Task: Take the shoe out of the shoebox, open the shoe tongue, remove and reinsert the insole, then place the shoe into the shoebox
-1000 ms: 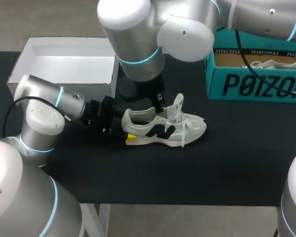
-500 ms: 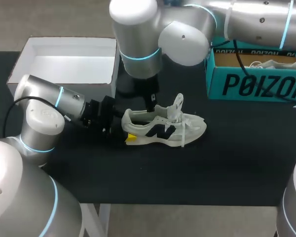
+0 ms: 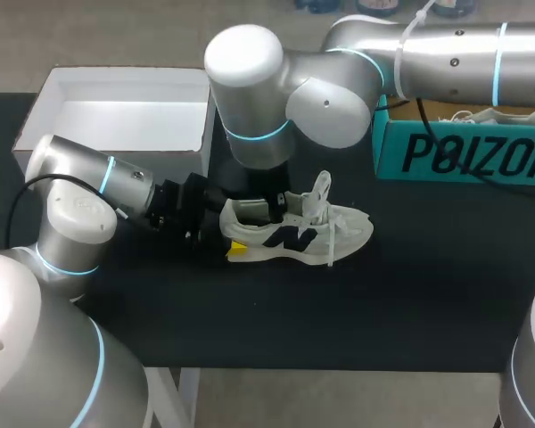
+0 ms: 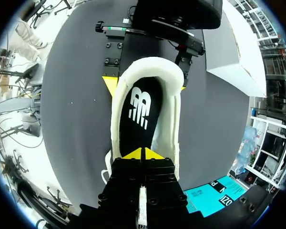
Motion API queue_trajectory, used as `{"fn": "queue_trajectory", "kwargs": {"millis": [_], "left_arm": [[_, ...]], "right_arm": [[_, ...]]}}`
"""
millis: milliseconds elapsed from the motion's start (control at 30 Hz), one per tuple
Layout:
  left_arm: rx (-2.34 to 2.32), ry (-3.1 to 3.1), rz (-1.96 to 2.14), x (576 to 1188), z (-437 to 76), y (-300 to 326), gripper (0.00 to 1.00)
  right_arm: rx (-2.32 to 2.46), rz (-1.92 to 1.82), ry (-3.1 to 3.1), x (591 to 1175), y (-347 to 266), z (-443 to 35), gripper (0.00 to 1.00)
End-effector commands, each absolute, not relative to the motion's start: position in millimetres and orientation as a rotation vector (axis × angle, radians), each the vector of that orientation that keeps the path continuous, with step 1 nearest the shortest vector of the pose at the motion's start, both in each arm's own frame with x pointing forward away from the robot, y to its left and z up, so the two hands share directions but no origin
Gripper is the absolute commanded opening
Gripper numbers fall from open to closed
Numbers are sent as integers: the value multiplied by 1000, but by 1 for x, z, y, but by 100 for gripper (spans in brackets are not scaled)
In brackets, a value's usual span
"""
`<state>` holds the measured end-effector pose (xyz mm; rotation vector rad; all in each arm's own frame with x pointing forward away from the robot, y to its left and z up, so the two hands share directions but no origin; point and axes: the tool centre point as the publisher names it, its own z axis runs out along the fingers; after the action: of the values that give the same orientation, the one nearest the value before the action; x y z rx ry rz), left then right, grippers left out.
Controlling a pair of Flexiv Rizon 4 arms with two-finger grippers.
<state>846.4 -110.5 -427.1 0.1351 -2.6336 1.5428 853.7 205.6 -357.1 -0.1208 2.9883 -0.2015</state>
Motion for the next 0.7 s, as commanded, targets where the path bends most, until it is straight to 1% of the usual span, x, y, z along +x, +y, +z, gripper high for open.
{"fn": "queue_trajectory", "kwargs": {"millis": [33,200,400,700], "left_arm": [[134,-2633,1543,846,-429,-110,0],[134,-2633,1543,846,-429,-110,0],[134,-2633,1543,846,-429,-110,0],[134,-2633,1543,846,-429,-110,0]], "right_arm": [[-118,-206,3009,850,204,-362,0],[-115,-216,3031,843,198,-361,0],[-137,-251,3023,858,199,-358,0],[-140,-267,3063,878,206,-381,0]]}}
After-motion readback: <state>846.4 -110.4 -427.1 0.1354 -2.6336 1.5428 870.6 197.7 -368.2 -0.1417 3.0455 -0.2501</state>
